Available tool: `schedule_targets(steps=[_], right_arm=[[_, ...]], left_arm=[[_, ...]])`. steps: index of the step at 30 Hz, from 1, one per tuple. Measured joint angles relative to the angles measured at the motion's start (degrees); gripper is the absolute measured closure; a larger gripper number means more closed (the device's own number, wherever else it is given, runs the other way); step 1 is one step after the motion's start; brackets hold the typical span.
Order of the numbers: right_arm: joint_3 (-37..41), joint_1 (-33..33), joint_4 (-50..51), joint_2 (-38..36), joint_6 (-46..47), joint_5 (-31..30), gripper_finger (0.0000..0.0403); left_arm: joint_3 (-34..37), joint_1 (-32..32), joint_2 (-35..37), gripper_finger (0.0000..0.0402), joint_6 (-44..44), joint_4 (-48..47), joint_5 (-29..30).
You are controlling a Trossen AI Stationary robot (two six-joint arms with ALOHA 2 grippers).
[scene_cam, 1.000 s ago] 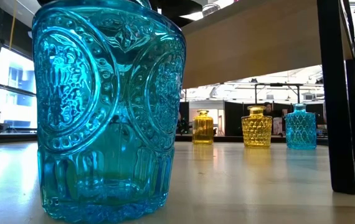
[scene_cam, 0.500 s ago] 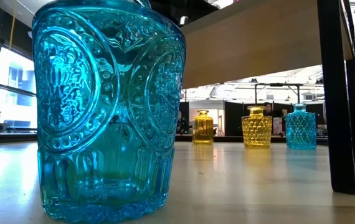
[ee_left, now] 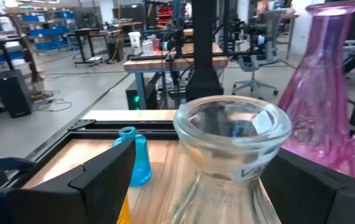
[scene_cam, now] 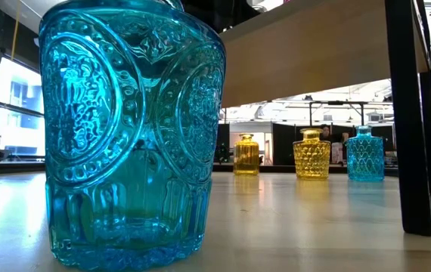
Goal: Sort vases onto shelf
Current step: Put the right transparent flower vase on the shelf
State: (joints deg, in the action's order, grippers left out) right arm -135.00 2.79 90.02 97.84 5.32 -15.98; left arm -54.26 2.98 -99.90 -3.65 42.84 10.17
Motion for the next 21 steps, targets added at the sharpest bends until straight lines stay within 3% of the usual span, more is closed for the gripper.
schedule_targets(steps=[7, 21], right_arm=[[0.0, 0.0, -0.02, 0.0, 0.0, 0.01, 0.0304], [0.0, 0.01, -0.01, 0.0, 0.0, 0.01, 0.0304]], left_arm=[[0.0, 1.15, 0.0, 0.011, -1.0, -1.31, 2.76], [-0.11, 3.8, 0.22, 0.0212, -0.75, -3.0, 10.08]])
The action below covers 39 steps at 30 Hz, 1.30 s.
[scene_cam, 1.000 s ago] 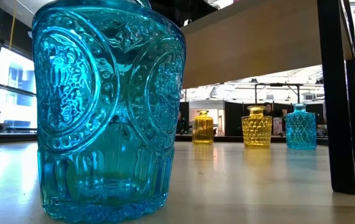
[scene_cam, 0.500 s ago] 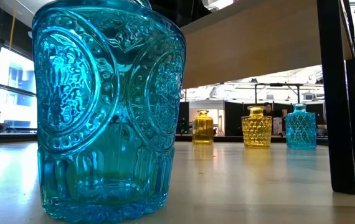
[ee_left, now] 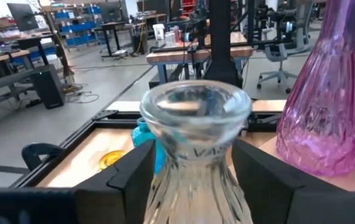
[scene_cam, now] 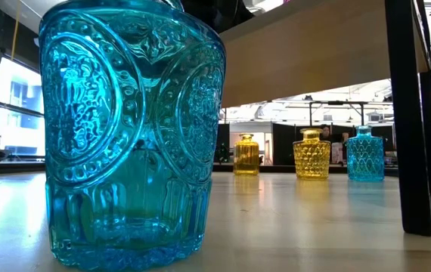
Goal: Sort vases onto shelf
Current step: Put the right transparent flower vase on the shelf
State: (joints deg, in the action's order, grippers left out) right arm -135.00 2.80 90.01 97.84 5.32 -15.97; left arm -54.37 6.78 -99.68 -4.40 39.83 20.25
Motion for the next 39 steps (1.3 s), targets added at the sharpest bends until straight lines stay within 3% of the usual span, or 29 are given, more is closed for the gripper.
schedule_targets(steps=[20, 28, 34, 39], right_arm=[[0.0, -0.01, 0.01, 0.02, 0.2, 0.04, 0.0304], [0.0, -0.01, 0.01, 0.02, 0.18, 0.06, 0.0304], [0.02, 0.23, 0.01, 0.02, 0.2, 0.11, 0.0304], [0.02, 1.53, 0.01, 0.02, 0.2, 0.09, 0.0304]], left_arm=[[-0.09, 0.59, 0.04, 0.0227, 7.71, -5.2, 3.87], [-0.04, 2.05, 0.06, 0.0227, 8.9, -6.24, 10.66], [0.36, 2.43, 3.58, 0.0227, 9.16, -13.33, 14.22], [6.35, 1.88, 9.39, 0.0227, 10.65, -13.95, 15.09]])
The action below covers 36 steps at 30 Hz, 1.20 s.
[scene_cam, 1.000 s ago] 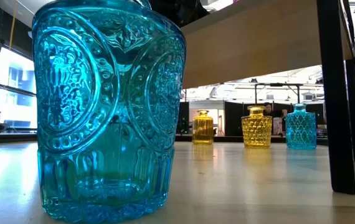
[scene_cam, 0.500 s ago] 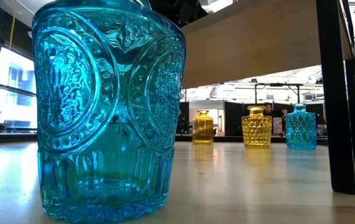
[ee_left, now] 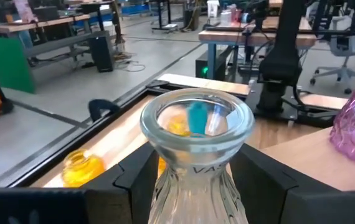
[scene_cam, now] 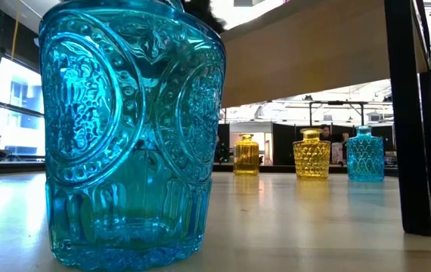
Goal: Sort vases onto shelf
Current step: Put the right transparent flower vase on the shelf
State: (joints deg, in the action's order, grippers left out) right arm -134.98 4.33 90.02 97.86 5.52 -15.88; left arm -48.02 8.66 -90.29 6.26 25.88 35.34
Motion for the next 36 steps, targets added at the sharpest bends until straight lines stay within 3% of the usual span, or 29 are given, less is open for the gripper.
schedule_targets(steps=[6, 11, 26, 36], right_arm=[[0.0, 1.0, 0.0, 0.0, 0.33, -0.26, 0.0304], [0.0, 0.97, -0.02, 0.0, 0.68, -0.49, 0.0304], [0.0, 0.97, 0.0, 0.0, 1.55, -0.55, 0.0304], [0.0, 0.97, -0.01, 0.0, 1.54, -0.55, 0.0304]], left_arm=[[8.06, -1.41, 7.5, 0.0227, -0.21, 3.92, -0.55], [10.52, -2.49, 10.8, 0.0227, -2.08, 4.47, -0.61], [10.83, -11.64, 11.17, 0.0227, -5.86, 4.75, -5.25], [10.8, -13.97, 11.2, 0.0227, -6.86, 4.27, -5.23]])
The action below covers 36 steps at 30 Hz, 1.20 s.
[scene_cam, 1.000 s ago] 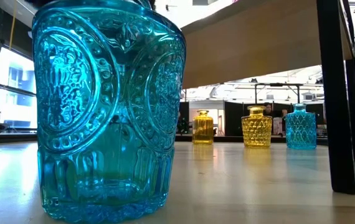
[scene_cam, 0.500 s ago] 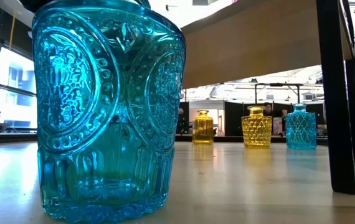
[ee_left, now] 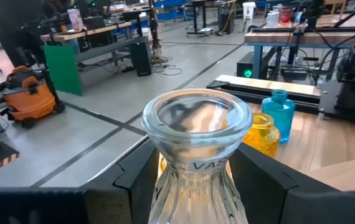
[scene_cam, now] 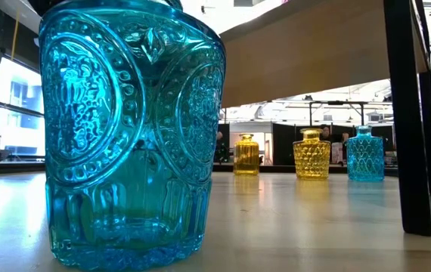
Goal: Sort vases onto shelf
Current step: Put the right transparent flower vase on the shelf
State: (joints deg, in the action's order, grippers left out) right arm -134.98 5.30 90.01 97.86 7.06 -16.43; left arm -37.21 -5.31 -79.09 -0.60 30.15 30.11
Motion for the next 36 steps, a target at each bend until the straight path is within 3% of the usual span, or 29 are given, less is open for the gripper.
schedule_targets(steps=[19, 36], right_arm=[[0.0, 0.0, 0.01, -0.02, 0.01, 0.04, 0.0304], [0.0, 0.0, 0.01, -0.04, -0.01, 0.05, 0.0304]], left_arm=[[0.0, -0.73, 0.04, 0.0226, 1.94, -0.39, -3.87], [0.11, -0.21, -0.05, 0.0161, 0.91, -0.71, -4.58]])
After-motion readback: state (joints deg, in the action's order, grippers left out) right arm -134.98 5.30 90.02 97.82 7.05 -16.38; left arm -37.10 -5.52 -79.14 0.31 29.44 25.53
